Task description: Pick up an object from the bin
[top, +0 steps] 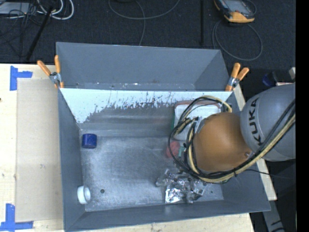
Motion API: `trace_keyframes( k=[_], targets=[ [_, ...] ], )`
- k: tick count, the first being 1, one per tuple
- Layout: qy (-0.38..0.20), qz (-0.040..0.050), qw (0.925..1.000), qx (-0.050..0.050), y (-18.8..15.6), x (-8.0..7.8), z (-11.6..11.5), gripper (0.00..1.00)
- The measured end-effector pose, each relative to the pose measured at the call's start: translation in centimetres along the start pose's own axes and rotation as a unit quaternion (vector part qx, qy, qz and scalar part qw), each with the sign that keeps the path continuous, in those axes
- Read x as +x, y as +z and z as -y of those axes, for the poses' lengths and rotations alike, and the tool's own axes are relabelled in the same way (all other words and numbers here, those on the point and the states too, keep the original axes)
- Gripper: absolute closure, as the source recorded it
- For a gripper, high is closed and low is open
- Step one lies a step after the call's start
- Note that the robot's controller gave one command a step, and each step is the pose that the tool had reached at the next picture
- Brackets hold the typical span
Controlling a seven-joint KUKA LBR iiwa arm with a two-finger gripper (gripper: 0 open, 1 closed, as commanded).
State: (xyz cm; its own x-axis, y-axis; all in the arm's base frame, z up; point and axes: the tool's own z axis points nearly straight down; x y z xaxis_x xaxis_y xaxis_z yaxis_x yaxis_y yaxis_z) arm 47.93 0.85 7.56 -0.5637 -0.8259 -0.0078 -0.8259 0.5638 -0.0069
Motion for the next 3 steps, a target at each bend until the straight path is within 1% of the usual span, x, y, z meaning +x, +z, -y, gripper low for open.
trace_keyframes(
  k=[1, 2, 3],
  targets=[
    [0.001, -0.0024, 1.0000, -0.002, -0.1, 0.1, -0.1, 1.00],
    [0.002, -0.0029, 1.0000, -0.003, -3.9, -0.1, -0.1, 1.00],
    [0.004, -0.0026, 1.0000, -0.002, -8.9, -0.2, 0.0, 1.00]
  ],
)
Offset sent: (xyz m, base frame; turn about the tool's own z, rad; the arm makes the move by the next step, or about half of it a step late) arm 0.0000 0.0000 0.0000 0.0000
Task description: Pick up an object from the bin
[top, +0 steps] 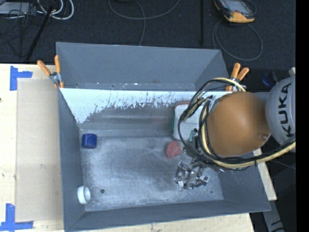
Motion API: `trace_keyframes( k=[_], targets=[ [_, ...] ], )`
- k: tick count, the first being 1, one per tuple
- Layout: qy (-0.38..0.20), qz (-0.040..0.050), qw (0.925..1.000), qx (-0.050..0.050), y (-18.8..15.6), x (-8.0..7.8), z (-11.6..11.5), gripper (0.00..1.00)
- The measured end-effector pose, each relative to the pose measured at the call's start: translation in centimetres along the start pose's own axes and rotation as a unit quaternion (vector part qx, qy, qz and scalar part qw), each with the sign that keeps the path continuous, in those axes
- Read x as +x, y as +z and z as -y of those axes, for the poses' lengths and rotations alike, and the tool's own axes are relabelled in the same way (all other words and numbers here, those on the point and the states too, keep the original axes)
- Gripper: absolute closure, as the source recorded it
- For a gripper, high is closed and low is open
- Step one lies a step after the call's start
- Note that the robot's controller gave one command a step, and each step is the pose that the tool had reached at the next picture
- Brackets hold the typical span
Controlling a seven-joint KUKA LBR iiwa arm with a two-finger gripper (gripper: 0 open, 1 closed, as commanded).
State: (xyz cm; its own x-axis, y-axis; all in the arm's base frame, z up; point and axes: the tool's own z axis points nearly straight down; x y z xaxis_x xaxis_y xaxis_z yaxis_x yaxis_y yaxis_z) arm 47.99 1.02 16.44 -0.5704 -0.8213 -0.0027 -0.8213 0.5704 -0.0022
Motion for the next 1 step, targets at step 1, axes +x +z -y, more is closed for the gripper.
trace_keyframes(
  k=[1],
  targets=[
    [0.002, -0.0009, 1.0000, -0.001, -0.58, -0.08, -0.04, 1.00]
  ],
)
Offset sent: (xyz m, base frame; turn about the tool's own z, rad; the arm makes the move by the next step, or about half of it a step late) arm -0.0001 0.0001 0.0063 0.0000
